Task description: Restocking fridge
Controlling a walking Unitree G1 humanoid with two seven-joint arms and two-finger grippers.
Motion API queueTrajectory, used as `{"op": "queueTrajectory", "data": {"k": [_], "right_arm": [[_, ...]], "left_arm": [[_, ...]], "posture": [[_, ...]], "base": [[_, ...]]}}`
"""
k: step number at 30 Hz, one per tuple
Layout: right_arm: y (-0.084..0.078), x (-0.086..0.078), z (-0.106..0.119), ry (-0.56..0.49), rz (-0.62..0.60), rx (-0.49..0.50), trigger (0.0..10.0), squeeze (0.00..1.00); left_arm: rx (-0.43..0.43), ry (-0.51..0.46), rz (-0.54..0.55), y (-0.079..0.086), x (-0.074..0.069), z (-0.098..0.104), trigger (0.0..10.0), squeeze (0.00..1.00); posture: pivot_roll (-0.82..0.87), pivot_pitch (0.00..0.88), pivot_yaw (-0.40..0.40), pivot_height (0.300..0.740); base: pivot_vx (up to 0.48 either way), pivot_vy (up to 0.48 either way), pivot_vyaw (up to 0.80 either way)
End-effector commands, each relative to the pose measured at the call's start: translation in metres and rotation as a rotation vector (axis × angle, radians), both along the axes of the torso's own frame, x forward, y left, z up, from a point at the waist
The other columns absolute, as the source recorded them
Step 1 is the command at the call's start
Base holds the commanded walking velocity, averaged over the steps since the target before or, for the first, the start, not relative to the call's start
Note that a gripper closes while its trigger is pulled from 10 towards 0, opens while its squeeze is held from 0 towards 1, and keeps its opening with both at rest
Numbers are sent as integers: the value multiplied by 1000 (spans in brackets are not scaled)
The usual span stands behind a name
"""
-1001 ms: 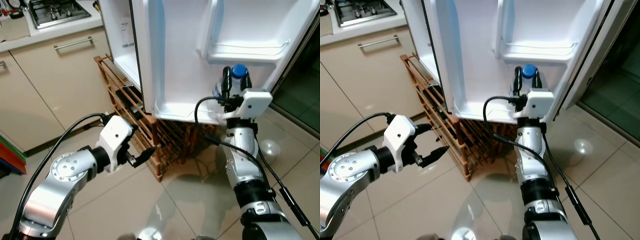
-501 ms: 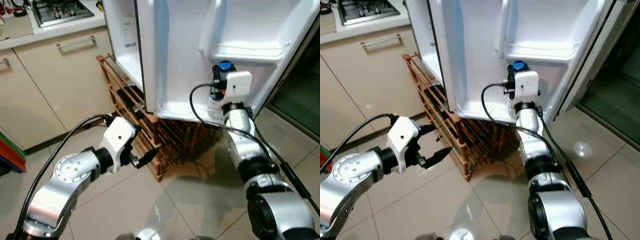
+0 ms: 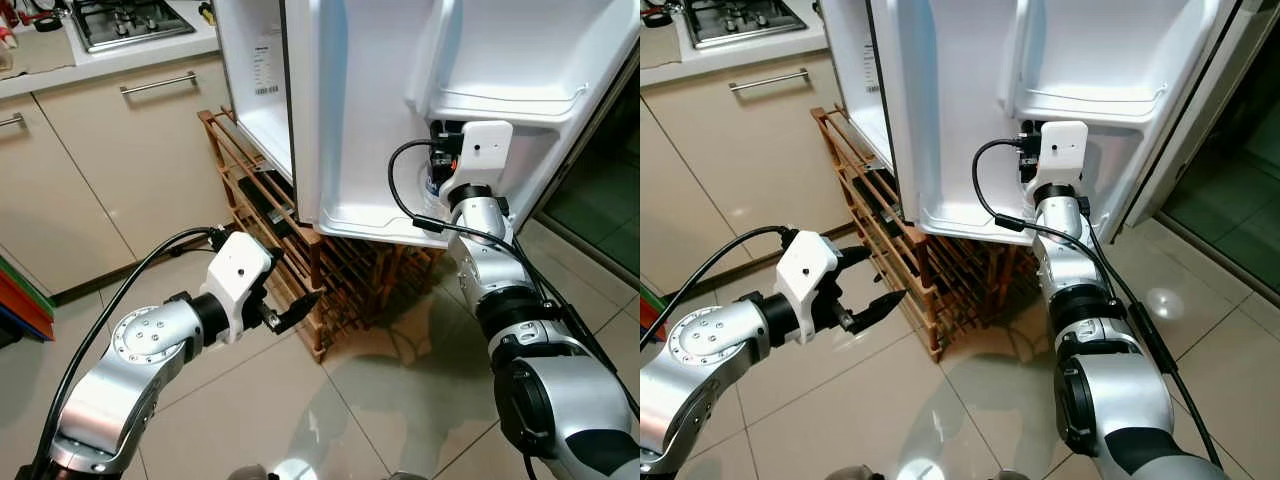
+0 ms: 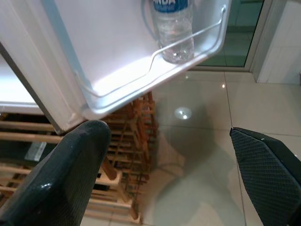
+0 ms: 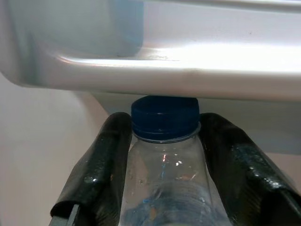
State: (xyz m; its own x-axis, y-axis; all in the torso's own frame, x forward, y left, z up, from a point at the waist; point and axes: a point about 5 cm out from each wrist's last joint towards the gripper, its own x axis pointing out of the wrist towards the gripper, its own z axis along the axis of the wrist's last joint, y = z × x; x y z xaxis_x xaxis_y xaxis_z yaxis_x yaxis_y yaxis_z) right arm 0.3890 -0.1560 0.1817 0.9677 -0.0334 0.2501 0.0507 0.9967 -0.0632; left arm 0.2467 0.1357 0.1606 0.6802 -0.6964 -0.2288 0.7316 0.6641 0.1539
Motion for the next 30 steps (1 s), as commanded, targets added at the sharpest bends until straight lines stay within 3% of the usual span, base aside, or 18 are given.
{"op": "queueTrajectory", "data": {"k": [1,6,7,9,10,14,30], "right_arm": [[-7,2,-2,34,-23,31,10000,1000],[-7,2,-2,50,18,62,10000,1000],[-8,4,-5,114,27,30,10000,1000],[-9,6,-6,145,29,9,10000,1000],[-9,6,-8,167,38,-31,10000,0],[-14,6,-10,223,47,-126,10000,0],[-32,-18,5,163,136,-104,10000,0]], "left_arm": [[13,-17,-1,-2,1,3,10000,0],[15,-18,-2,-2,3,2,10000,0],[16,-16,-3,-2,5,0,10000,0],[17,-15,-4,-1,6,-1,10000,0],[18,-14,-4,-1,7,-2,10000,0],[21,-12,-7,-1,8,-5,10000,0],[22,-20,-14,-1,10,-6,10000,0]], "posture": [[83,24,25,740],[78,20,33,740],[72,19,42,740],[71,19,43,740],[71,19,43,740],[64,18,49,740],[57,20,57,740]], "base": [[0,0,0],[0,0,0],[0,0,0],[0,0,0],[0,0,0],[0,0,0],[0,0,0]]}}
